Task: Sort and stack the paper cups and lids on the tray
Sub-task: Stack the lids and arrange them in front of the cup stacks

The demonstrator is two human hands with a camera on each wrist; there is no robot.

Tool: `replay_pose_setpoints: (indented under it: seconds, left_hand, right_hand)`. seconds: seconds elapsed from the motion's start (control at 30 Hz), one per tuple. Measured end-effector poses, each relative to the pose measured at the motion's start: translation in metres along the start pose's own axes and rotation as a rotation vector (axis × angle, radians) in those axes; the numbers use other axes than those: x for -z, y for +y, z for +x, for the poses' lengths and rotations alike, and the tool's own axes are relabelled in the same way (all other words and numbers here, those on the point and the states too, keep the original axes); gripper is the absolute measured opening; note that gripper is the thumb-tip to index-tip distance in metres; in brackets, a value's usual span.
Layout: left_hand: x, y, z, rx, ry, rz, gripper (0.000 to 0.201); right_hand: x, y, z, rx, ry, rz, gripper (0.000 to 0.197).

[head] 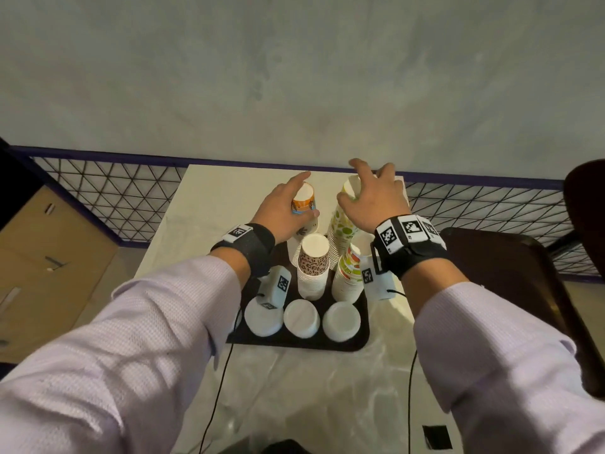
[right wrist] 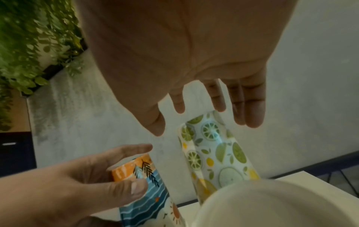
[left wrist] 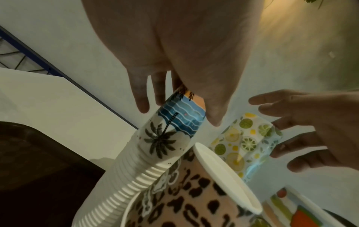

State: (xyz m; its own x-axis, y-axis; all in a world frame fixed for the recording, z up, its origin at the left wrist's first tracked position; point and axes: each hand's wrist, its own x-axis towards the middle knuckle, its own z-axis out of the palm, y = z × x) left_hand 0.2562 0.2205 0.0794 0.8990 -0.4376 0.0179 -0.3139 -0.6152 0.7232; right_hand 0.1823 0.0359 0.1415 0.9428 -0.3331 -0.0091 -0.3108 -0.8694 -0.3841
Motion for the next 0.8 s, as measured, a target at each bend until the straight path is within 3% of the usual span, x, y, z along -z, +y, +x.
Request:
replay_pose_setpoints:
  seconds: [0.2,0.6,0.8]
  left_hand:
    - [0.007,0.0,0.0,0.005,-0.035,0.07,0.075]
    - [0.048,-0.027,-0.033,-0.012,-0.143,0.139,0.076]
    - [0.062,-0.042,-0.05,-0.001,-0.213,0.041,0.076]
  right_hand:
    - [-0.014,0.005,0.022,0.006,-0.156,-0.032,0.062]
    - [-0.028,0.0,0.033,0.095,-0.143,0.012,0.057]
    - [-0.035,-0.024,0.042,0.143,-0.184,0.028,0.06]
